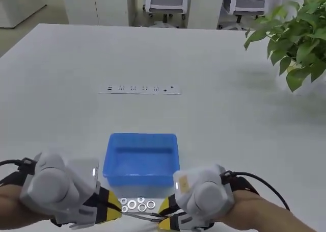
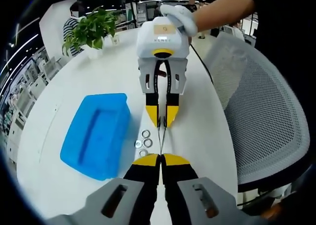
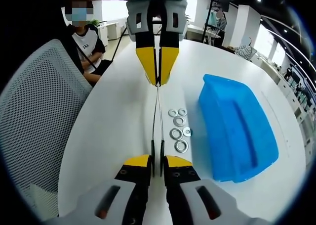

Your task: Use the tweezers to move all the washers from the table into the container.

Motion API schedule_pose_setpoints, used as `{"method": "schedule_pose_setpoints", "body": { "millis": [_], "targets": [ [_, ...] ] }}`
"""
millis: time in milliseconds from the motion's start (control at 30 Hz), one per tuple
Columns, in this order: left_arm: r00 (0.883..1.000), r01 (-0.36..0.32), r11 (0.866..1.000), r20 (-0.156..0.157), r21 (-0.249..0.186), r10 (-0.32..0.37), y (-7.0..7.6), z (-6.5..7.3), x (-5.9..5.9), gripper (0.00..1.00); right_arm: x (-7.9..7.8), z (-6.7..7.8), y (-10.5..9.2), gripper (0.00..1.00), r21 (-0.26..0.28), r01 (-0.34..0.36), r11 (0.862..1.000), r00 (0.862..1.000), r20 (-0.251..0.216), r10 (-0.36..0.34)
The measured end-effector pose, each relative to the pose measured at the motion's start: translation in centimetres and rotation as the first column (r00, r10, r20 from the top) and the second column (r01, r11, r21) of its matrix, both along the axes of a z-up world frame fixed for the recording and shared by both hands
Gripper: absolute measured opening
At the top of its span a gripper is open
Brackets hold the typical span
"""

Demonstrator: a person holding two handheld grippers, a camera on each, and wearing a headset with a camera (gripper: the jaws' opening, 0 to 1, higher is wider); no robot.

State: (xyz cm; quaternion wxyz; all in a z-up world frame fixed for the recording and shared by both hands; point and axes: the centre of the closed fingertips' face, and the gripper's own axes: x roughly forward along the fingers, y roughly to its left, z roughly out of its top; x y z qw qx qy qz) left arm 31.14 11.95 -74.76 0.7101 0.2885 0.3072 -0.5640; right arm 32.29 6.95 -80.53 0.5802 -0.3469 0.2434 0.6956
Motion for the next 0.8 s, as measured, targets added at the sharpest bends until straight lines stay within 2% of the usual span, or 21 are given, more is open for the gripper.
{"method": "schedule_pose_setpoints", "body": {
  "millis": [233,533,800],
  "targets": [
    [1.000,0.014,1.000,0.025,-0.009,-0.014,-0.6,1.6,-0.1,0.05,-0.2,0.3,0.2,0.11,0.007,0.011,1.000,1.000,-0.004,-0.011],
    [0.997,0.053,0.998,0.058,-0.033,-0.051,-1.4,4.3,-0.2,0.05,-0.6,1.4,1.2,0.11,0.076,0.029,0.997,1.000,-0.014,-0.028],
    [0.994,0.087,0.994,0.068,-0.069,-0.082,-2.4,5.7,-0.7,0.05,-1.3,1.9,2.2,0.11,0.108,0.027,0.994,0.999,-0.020,-0.025]
  ]
}}
